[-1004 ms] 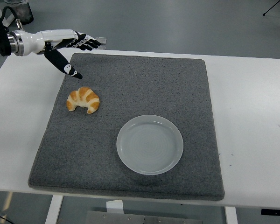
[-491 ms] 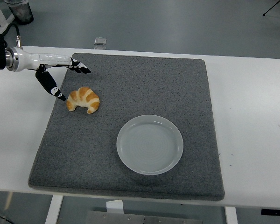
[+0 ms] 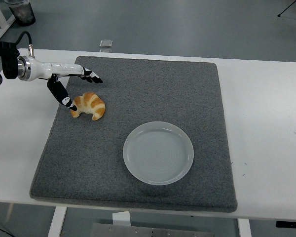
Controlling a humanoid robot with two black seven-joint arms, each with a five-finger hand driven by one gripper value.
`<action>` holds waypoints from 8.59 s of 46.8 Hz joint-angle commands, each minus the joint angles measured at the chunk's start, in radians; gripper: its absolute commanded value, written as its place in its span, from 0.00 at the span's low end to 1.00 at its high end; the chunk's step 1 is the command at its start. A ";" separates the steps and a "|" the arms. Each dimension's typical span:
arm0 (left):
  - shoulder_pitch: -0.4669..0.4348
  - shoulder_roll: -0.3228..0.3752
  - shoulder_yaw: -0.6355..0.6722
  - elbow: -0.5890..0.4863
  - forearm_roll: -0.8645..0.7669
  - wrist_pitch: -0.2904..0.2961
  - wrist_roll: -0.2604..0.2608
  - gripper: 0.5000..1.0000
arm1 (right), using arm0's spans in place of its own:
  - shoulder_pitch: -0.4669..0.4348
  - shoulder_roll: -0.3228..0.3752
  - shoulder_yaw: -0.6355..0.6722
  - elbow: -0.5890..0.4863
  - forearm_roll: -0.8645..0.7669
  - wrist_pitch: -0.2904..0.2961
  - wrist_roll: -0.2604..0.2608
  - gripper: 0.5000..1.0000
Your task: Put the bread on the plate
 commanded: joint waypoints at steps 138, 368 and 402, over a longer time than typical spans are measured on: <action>0.052 -0.197 -0.014 0.162 0.149 0.295 0.003 0.00 | 0.000 0.000 0.000 0.000 0.000 0.000 0.000 0.90; 0.013 -0.402 -0.137 -0.165 0.107 0.009 -0.051 0.98 | 0.000 0.000 0.000 0.000 0.000 0.000 0.000 0.90; -0.011 -0.405 -0.332 0.286 -0.803 0.072 -0.017 0.98 | 0.000 0.000 0.000 0.000 0.000 0.000 0.000 0.90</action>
